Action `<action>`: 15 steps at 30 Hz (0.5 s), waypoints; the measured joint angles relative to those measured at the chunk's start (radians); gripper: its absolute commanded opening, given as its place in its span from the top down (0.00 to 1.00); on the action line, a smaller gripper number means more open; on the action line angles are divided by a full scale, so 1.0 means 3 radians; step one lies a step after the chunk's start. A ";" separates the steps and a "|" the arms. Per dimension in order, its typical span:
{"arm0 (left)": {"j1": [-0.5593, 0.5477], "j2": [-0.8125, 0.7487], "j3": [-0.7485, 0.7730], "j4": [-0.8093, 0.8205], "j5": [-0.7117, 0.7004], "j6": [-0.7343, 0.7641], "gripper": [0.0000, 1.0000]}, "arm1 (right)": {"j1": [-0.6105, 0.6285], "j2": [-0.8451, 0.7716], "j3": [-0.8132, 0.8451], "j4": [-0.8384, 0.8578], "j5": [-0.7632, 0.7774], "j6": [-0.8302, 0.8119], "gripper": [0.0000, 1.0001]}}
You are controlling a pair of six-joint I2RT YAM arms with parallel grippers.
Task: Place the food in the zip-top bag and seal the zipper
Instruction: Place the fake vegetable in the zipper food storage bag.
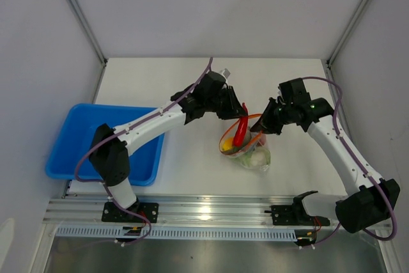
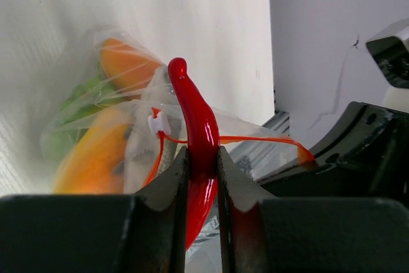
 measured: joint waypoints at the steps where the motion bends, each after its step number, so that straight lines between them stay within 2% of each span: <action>1: 0.0000 0.0029 0.0037 -0.0046 0.0005 0.0019 0.99 | -0.0003 0.0000 -0.0001 0.0000 0.0000 0.0006 1.00; 9: 0.0000 0.0065 0.0406 -0.0467 -0.0046 -0.0017 0.99 | -0.0057 -0.0050 -0.0034 0.0000 0.0014 0.0022 1.00; 15: 0.0000 -0.0060 0.0464 -0.0196 -0.0071 -0.0272 1.00 | -0.0084 -0.0055 -0.0039 0.0023 -0.0033 0.0106 1.00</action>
